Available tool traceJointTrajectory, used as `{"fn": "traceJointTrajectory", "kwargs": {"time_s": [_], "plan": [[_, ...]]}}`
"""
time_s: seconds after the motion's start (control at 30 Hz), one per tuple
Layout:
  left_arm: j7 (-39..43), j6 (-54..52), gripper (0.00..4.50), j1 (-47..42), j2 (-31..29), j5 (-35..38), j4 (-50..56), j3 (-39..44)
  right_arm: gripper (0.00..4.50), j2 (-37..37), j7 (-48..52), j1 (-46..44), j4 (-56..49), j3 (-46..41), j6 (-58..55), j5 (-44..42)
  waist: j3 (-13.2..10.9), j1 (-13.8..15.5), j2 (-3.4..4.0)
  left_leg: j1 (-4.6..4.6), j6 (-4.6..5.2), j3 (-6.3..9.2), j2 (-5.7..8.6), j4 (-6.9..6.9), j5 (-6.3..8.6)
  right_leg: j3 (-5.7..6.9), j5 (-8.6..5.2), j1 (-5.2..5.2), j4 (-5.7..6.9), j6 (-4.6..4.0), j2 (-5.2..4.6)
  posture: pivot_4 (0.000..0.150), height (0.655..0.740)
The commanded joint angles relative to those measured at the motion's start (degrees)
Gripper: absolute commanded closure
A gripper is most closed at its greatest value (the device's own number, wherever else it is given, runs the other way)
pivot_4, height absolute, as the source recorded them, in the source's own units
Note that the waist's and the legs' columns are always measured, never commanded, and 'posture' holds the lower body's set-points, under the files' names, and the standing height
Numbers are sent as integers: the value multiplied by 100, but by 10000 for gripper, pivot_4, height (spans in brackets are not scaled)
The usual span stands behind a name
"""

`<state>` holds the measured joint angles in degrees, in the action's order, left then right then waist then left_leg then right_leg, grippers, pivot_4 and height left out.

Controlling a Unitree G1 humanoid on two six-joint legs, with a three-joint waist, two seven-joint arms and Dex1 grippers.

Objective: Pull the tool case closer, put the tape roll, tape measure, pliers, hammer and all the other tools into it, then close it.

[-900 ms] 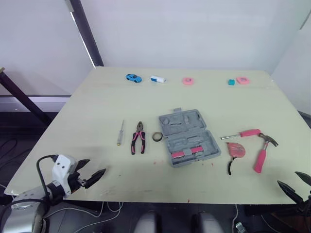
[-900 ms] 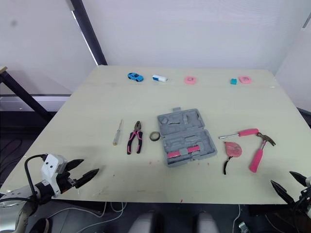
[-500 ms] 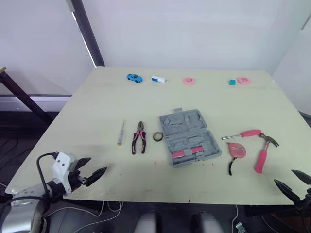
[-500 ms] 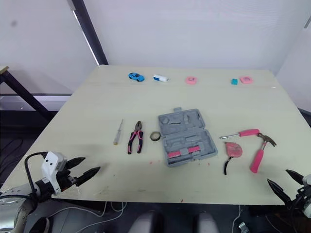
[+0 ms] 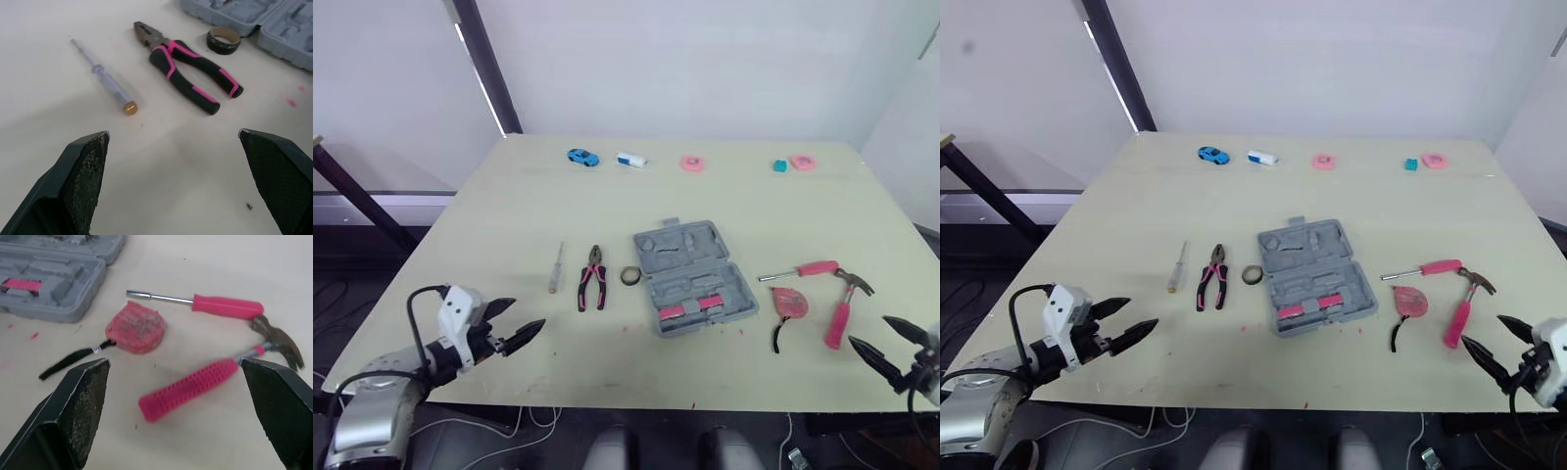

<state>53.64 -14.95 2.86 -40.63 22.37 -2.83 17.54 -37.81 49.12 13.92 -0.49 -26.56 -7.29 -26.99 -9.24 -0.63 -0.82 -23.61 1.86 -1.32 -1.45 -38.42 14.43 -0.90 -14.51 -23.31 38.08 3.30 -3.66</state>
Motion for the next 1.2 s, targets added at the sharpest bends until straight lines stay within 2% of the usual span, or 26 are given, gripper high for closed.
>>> {"fn": "traceJointTrajectory", "kwargs": {"time_s": [0.03, 0.27, 0.43, 0.53, 0.63, 0.67, 0.7, 0.73, 0.77, 0.83, 0.87, 0.9, 0.93, 1.0, 1.2], "plan": [[146, -74, 0, -276, -132, -14, 170, -218, 367, -179, -370, -430, -328, 207, -499, 110, 0, 0, 0, 0, 0, 0, 2, 0, 0, 0, 0, 0, 0, 0, 0, 1500, 7400], [244, -65, 0, -1315, 16, -428, -201, -1118, 367, -333, -741, -2100, -41, 1319, -1740, 493, 0, -4, 0, -3, 0, 4, 16, -5, -1, 0, 5, 0, 2, 7, 3, 1500, 7400], [374, 156, 0, -2121, 235, -826, -915, -1738, 367, -168, -690, -3535, 844, 2226, -2200, 966, -1, -8, -1, -11, 0, 6, 18, -4, -1, 2, 8, -3, 0, 11, 7, 1500, 7400], [489, 323, 0, -2555, 368, -1048, -1417, -2026, 8502, -34, -601, -4236, 1587, 2725, -2013, 1389, -1, -8, -2, -13, 1, 6, 18, -4, -1, 3, 9, -4, 0, 13, 9, 1500, 7400], [570, 481, 6157, -3099, 607, -1223, -2133, -2220, 20859, 166, -358, -5005, 2731, 3258, -1565, 1881, -2, -8, -2, -16, 1, 1, 22, -5, -1, 4, 11, -5, -1, 17, 8, 1500, 7400], [589, 552, 11903, -3211, 660, -1283, -2308, -2259, 26796, 207, -297, -5168, 3023, 3360, -1415, 2004, -2, -8, -2, -19, 1, 0, 23, -6, -1, 5, 12, -7, -2, 18, 8, 1500, 7400], [576, 648, 12967, -3355, 732, -1378, -2557, -2321, 28299, 284, -239, -5357, 3337, 3461, -1256, 2122, -2, -10, -2, -19, 1, -1, 23, -7, -1, 5, 13, -7, -2, 18, 8, 1500, 7400], [556, 749, 19870, -3488, 802, -1463, -2800, -2374, 35519, 363, -188, -5527, 3625, 3525, -1122, 2204, -2, -10, -2, -21, 1, 0, 23, -7, -1, 4, 13, -7, -3, 19, 8, 1500, 7400], [526, 840, 21956, -3618, 883, -1551, -3043, -2425, 37829, 460, -144, -5692, 3902, 3569, -1019, 2256, -2, -15, -2, -22, 1, 0, 23, -6, -1, 5, 13, -8, -4, 19, 8, 1500, 7400], [498, 985, 29925, -3809, 1015, -1668, -3408, -2493, 45000, 614, -67, -5947, 4350, 3643, -831, 2374, -2, -24, -2, -26, 0, 0, 25, -4, -2, 1, 13, -14, -3, 19, 6, 1500, 7400], [488, 1027, 34559, -3896, 1082, -1715, -3556, -2520, 45000, 685, -44, -6058, 4559, 3675, -741, 2440, -2, -25, -2, -28, 0, 1, 25, -2, -2, 1, 13, -16, -4, 19, 7, 1500, 7400], [463, 1073, 36599, -3997, 1160, -1771, -3714, -2558, 45000, 767, -34, -6173, 4781, 3715, -647, 2509, -3, -32, -2, -28, 0, 2, 25, -2, -2, 1, 13, -16, -4, 19, 6, 1500, 7400], [449, 1123, 41412, -4102, 1238, -1833, -3876, -2587, 45000, 850, -31, -6293, 5020, 3740, -514, 2582, -3, -35, -2, -28, -1, 1, 24, -1, -2, 0, 13, -17, -5, 19, 7, 1500, 7400], [451, 1209, 43919, -4239, 1328, -1916, -4101, -2612, 45000, 970, -30, -6457, 5364, 3734, -323, 2672, -3, -34, -1, -27, -1, 1, 24, -1, -2, 1, 13, -17, -5, 19, 7, 1500, 7400], [493, 1421, 43919, -4650, 1506, -2187, -4757, -2725, 45000, 1252, 0, -6733, 6097, 3675, 84, 2871, -3, -6, -1, -25, -1, 0, 27, -4, -2, 4, 15, -14, 5, 21, 5, 1500, 7400]]}}
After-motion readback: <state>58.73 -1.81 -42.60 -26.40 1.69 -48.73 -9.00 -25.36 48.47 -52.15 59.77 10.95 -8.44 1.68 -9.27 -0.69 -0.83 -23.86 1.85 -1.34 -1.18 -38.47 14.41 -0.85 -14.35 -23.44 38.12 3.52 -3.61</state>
